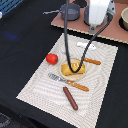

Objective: Interact with the objects in diverse but meaningful ways.

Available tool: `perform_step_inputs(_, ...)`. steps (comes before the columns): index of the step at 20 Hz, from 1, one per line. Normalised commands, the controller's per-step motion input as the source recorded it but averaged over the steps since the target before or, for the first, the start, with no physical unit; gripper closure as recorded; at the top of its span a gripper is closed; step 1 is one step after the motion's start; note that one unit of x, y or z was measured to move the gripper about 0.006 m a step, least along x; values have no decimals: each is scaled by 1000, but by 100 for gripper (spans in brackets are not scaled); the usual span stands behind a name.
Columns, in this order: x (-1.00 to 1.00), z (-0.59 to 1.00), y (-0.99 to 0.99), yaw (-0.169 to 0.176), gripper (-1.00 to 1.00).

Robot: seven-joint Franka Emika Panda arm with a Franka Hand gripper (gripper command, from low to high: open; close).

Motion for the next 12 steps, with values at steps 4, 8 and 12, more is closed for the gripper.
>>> perform_step_inputs(4,4,-196,-771,0,-100)
perform_step_inputs(8,158,-47,-664,0,-100)
perform_step_inputs(12,316,-9,-430,9,-100)
